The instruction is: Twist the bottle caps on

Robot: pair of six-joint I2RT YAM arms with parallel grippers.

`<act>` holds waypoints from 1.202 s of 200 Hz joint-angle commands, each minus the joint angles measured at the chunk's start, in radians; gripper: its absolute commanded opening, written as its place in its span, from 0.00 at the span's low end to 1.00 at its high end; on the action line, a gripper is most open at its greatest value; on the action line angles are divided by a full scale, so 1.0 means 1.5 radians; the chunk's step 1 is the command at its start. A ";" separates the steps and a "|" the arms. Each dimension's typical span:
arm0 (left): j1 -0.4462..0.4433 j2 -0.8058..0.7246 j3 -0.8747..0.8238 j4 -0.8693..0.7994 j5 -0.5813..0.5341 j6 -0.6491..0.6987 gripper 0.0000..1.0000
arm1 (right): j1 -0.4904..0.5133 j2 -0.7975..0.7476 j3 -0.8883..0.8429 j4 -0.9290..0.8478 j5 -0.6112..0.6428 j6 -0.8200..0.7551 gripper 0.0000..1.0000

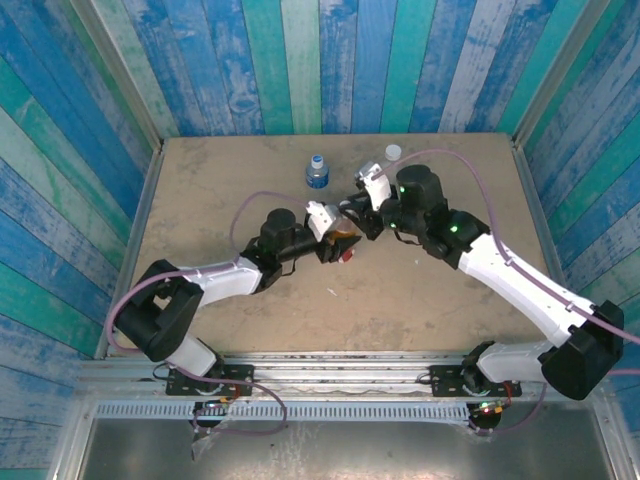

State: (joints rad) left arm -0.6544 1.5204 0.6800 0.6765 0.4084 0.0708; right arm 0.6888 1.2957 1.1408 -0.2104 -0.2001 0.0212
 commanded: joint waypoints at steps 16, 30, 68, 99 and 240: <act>-0.002 0.003 0.074 0.087 -0.099 -0.012 0.65 | 0.038 0.038 -0.058 -0.100 0.159 0.156 0.25; -0.002 0.003 0.066 0.097 -0.097 -0.013 0.65 | 0.038 0.033 -0.058 -0.093 0.169 0.167 0.26; -0.003 -0.011 0.037 0.083 -0.023 0.020 0.64 | 0.038 0.015 -0.017 -0.094 0.140 0.112 0.33; -0.001 -0.033 0.003 0.041 0.079 0.059 0.64 | 0.039 -0.036 0.005 -0.057 0.027 0.017 0.47; 0.016 -0.112 -0.006 -0.130 0.463 0.158 0.65 | -0.012 -0.138 0.010 -0.202 -0.325 -0.229 0.54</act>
State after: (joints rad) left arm -0.6319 1.4059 0.6464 0.5415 1.0092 0.2676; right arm 0.6735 1.0634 1.1168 -0.4179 -0.5774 -0.2382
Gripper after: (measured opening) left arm 0.680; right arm 0.544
